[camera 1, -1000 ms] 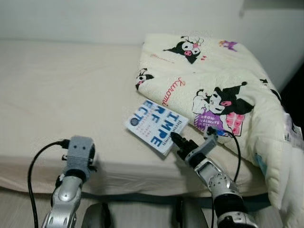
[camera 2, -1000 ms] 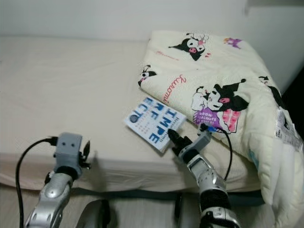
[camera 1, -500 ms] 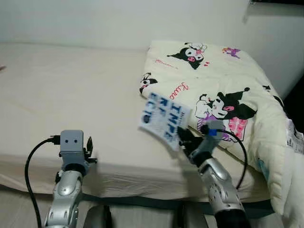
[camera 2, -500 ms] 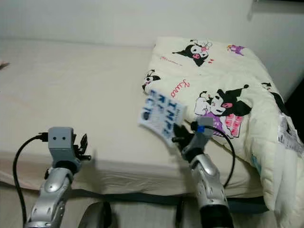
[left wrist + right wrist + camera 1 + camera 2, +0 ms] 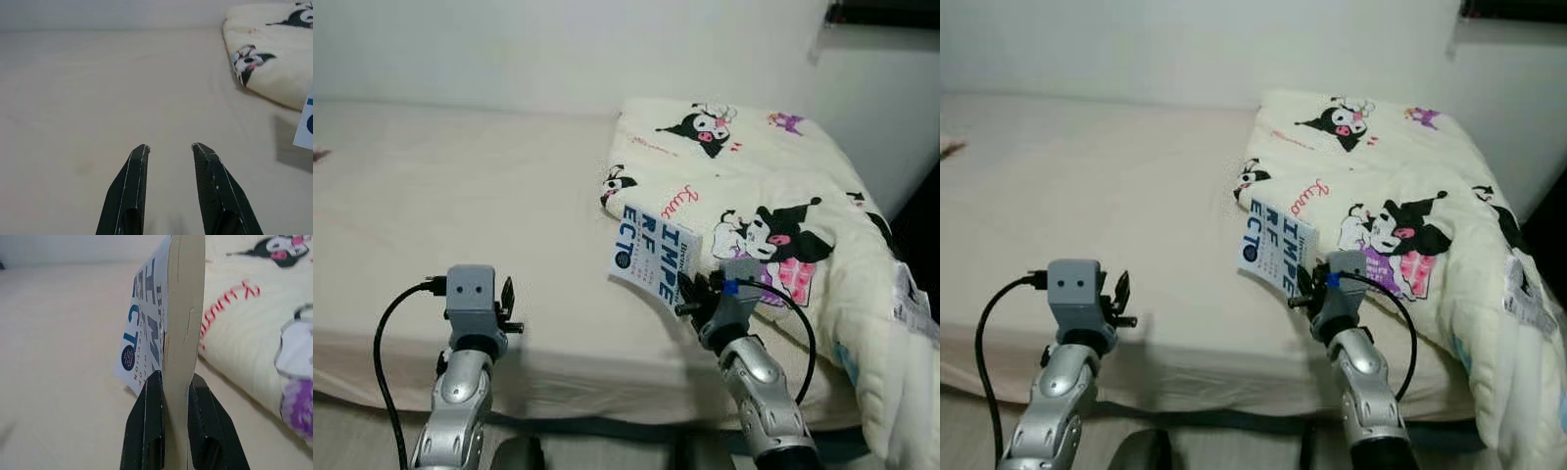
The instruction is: Clean up the room
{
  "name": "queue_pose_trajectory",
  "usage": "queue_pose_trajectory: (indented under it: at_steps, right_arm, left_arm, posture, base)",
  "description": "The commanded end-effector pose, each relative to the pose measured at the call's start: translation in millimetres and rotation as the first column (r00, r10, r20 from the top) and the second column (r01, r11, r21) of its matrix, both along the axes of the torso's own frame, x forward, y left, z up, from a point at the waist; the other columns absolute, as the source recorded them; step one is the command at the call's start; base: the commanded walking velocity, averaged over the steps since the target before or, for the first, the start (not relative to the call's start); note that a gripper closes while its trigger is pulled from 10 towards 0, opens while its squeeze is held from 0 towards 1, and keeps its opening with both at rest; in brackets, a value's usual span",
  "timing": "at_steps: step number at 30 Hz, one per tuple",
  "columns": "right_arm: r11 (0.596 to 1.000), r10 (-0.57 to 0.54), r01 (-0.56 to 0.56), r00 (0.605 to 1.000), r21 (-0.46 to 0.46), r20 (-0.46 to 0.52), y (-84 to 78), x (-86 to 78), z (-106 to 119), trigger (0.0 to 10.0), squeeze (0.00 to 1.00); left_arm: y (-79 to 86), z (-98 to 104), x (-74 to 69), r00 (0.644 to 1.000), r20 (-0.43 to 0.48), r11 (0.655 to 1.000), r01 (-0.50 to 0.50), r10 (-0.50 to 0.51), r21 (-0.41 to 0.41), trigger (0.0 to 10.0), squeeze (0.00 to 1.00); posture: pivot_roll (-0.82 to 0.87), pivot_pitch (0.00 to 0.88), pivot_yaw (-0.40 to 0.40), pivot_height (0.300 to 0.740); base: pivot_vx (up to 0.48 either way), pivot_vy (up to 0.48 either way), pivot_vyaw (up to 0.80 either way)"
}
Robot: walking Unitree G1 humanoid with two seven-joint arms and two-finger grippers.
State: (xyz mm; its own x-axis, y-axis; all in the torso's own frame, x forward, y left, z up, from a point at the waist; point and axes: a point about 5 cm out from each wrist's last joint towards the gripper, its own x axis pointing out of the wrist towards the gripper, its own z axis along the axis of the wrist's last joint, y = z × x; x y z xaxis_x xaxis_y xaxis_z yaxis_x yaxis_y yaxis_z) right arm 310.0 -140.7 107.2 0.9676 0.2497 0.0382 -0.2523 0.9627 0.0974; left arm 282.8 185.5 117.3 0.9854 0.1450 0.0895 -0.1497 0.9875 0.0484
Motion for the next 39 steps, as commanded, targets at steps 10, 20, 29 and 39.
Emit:
queue_pose_trajectory:
  at_steps: [10,20,29,39]
  right_arm:
    - [1.0,0.01,-0.011,0.999,0.014,0.051,3.4,-0.4,8,10.0,0.0]
    - [1.0,0.015,-0.016,0.999,0.018,0.048,4.2,-2.2,7,10.0,0.0]
    - [0.998,0.057,-0.057,0.998,-0.032,-0.003,11.8,-4.5,-5,10.0,0.0]
    - [0.994,0.046,-0.048,0.999,-0.094,-0.022,13.0,-6.0,-11,10.0,0.0]
  left_arm:
    - [-3.7,-3,-2.1,1.0,-0.009,1.0,0.011,-0.011,-0.024,10.0,0.0]
    - [-5.9,-4,-4.2,1.0,-0.011,0.999,0.019,-0.019,-0.04,10.0,0.0]
    - [-3.7,-10,-6.4,0.999,-0.05,0.997,0.006,-0.01,-0.082,10.0,0.0]
    - [-2.3,-12,-6.5,0.998,-0.059,0.998,0.004,-0.008,-0.068,10.0,0.0]
  posture:
    - [0.06,0.062,-0.064,0.695]
    - [0.06,0.067,-0.064,0.74]
    - [0.05,0.07,-0.065,0.74]
    - [0.05,0.076,-0.066,0.74]
  base:
    - [0.0,0.0,0.0]
    - [0.0,0.0,0.0]
    - [0.0,0.0,0.0]
    - [0.0,0.0,0.0]
